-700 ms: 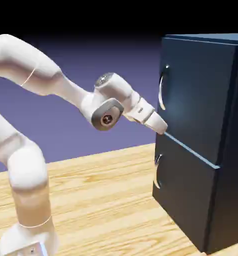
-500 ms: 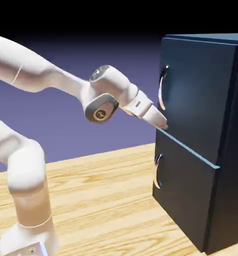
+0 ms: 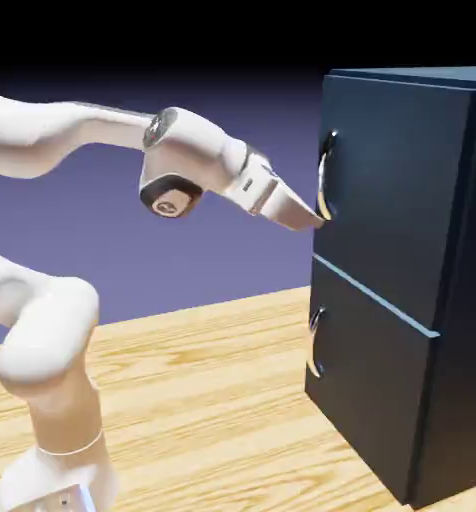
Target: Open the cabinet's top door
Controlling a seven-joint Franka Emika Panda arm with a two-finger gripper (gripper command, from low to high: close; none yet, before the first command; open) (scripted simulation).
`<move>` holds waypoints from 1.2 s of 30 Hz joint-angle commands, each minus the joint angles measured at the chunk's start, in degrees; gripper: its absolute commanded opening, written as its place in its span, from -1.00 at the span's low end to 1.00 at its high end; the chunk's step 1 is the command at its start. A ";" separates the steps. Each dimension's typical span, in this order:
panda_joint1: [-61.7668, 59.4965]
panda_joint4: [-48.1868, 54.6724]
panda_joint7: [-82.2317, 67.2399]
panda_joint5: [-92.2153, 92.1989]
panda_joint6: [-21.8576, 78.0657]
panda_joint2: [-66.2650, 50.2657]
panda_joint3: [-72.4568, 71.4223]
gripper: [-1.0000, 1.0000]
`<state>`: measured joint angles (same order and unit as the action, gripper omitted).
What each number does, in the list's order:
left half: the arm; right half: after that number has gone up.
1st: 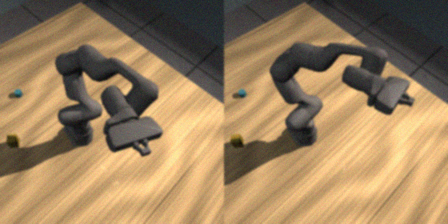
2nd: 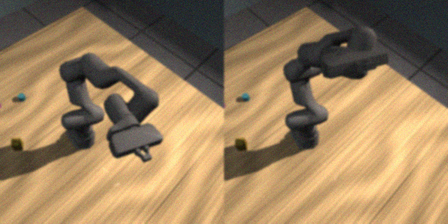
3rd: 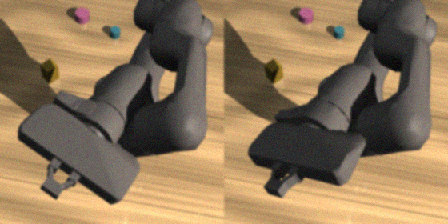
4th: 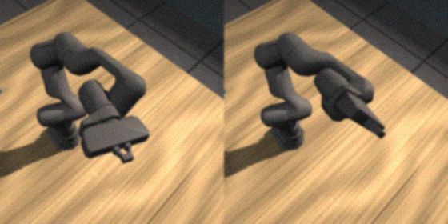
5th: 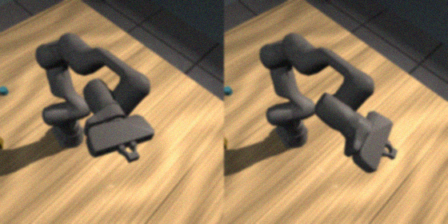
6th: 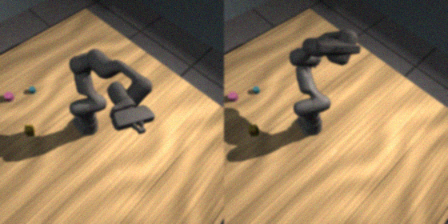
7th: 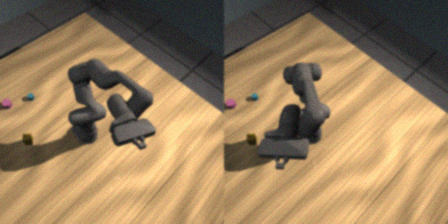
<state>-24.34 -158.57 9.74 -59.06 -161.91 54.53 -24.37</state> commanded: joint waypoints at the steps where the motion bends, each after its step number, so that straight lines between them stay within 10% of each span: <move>1: -1.06 0.10 -1.38 -2.50 0.51 0.92 -1.03 0.00; 36: -40.65 9.33 -44.19 -81.03 17.70 25.58 -35.23 0.00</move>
<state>-64.98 -149.24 -34.46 -140.09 -144.21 80.12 -59.60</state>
